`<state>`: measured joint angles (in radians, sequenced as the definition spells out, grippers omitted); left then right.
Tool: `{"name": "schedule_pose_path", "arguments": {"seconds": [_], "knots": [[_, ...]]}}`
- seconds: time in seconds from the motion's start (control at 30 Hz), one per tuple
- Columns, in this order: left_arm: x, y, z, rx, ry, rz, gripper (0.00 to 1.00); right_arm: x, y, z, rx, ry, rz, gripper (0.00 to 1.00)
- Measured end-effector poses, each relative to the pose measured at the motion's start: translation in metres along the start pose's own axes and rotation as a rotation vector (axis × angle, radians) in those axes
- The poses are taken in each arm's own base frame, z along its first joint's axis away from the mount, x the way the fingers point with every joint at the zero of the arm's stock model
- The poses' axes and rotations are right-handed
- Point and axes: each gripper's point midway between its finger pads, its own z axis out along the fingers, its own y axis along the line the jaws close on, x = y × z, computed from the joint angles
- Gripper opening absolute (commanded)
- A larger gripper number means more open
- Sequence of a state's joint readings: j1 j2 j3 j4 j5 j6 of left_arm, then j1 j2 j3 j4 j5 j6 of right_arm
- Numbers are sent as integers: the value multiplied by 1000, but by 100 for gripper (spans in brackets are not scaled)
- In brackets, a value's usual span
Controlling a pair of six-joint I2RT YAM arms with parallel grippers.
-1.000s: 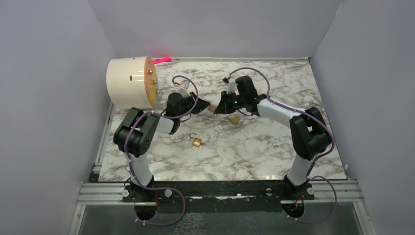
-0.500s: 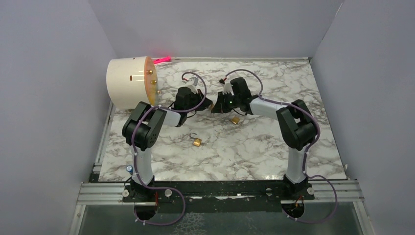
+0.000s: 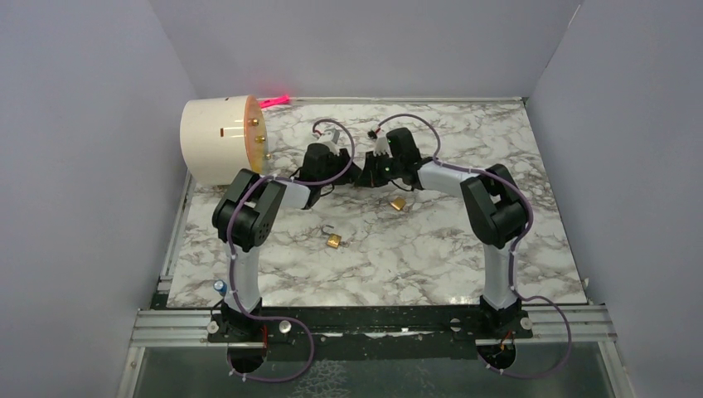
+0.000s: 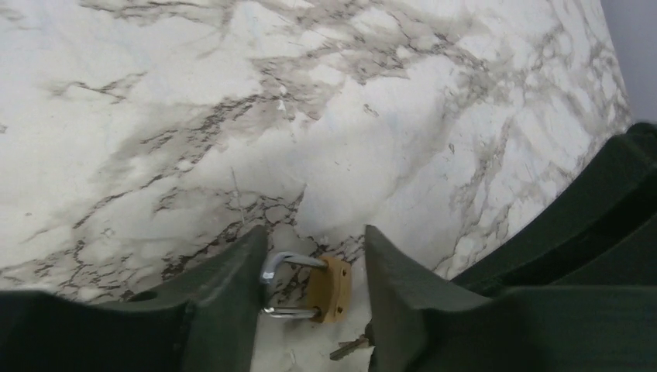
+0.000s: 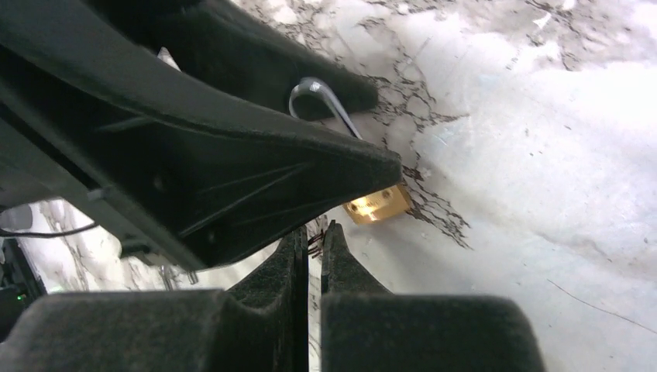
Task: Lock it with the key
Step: Place the lock at the center of the board, then place the key at the center of the board.
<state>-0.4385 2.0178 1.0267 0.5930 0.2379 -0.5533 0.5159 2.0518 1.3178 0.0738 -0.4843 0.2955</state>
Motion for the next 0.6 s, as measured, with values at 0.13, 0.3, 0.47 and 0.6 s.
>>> {"name": "schedule_pose_path", "arguments": {"seconds": [0.13, 0.3, 0.47, 0.6], "knots": [[-4, 12, 0, -46, -19, 1, 98, 3, -8, -3, 17, 13, 21, 6], [-11, 13, 1, -74, -46, 14, 99, -3, -17, -7, 28, -4, 38, 6], [-10, 18, -12, -160, -63, 34, 98, -9, -13, -7, 17, -13, 43, 8], [-24, 18, -27, -234, -129, 67, 98, -25, -9, -5, 9, -37, 35, 15]]}}
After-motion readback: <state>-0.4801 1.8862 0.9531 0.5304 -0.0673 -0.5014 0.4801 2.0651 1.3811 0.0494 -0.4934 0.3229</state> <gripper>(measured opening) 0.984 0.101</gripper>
